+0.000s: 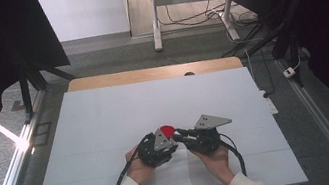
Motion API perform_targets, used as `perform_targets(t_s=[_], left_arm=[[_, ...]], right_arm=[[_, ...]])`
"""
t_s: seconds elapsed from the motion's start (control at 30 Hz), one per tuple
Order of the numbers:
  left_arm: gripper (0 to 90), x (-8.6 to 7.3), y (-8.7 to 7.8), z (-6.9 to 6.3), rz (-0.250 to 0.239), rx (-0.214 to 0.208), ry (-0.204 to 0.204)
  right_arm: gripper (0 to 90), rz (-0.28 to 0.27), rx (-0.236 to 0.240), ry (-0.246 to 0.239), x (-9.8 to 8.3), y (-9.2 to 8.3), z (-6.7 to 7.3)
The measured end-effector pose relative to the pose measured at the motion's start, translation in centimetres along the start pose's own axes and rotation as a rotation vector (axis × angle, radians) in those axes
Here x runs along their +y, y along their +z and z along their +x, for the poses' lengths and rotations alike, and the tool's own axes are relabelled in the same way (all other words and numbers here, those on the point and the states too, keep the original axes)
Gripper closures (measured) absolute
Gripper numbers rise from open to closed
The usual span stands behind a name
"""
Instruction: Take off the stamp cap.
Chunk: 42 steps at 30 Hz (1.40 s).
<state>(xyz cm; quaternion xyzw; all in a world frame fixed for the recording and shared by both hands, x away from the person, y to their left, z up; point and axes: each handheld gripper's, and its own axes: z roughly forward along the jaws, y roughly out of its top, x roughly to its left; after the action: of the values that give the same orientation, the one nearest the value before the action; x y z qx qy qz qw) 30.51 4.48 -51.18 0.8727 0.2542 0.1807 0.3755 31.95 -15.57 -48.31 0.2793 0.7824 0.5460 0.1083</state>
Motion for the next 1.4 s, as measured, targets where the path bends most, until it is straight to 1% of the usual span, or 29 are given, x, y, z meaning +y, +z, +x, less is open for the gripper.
perform_targets(t_s=[0.1, 0.43, 0.53, 0.6, 0.67, 0.73, 0.8, 0.83, 1.0, 1.2, 1.23, 1.3, 1.4], left_arm=[[64.8, 0.00, -0.03, 0.02, -0.015, -0.002, -0.022], [64.6, -0.20, 0.00, 0.36, -0.031, -0.041, -0.071], [64.6, -0.23, 0.00, 0.38, -0.031, -0.044, -0.073], [64.7, -0.24, 0.02, 0.32, -0.030, -0.039, -0.066], [64.8, -0.19, 0.02, 0.16, -0.025, -0.022, -0.046], [65.0, -0.17, 0.06, 0.04, -0.020, -0.012, -0.035], [65.1, -0.13, 0.04, -0.05, -0.006, 0.004, -0.007], [65.1, -0.12, 0.05, -0.11, -0.004, 0.012, 0.000], [65.2, -0.11, 0.01, -0.14, -0.001, 0.024, 0.017], [65.0, -0.21, -0.08, 0.05, -0.031, 0.007, -0.025], [65.0, -0.24, -0.06, 0.08, -0.031, 0.011, -0.039], [65.0, -0.38, -0.08, 0.35, -0.041, -0.004, -0.058], [65.1, -0.38, -0.09, 0.21, -0.038, 0.004, -0.046]], right_arm=[[74.9, -0.009, -0.002, 0.000, 0.04, -0.09, -0.03], [74.9, -0.011, -0.006, 0.000, 0.02, -0.15, 0.01], [74.9, -0.009, -0.007, 0.002, 0.02, -0.16, 0.04], [74.9, -0.008, -0.007, 0.002, 0.02, -0.16, 0.05], [74.9, -0.005, -0.007, -0.002, 0.03, -0.14, 0.04], [74.9, -0.002, -0.006, -0.002, 0.05, -0.11, 0.03], [74.9, 0.002, -0.007, -0.002, 0.06, -0.08, 0.03], [75.0, 0.004, -0.007, -0.003, 0.05, -0.07, 0.04], [75.0, 0.004, -0.007, -0.003, 0.04, -0.05, 0.05], [75.0, -0.010, -0.010, 0.002, 0.06, -0.20, 0.05], [75.0, -0.011, -0.011, 0.004, 0.04, -0.22, 0.07], [75.2, -0.018, -0.018, 0.002, 0.00, -0.27, 0.17], [75.2, -0.017, -0.018, -0.001, -0.01, -0.27, 0.24]])
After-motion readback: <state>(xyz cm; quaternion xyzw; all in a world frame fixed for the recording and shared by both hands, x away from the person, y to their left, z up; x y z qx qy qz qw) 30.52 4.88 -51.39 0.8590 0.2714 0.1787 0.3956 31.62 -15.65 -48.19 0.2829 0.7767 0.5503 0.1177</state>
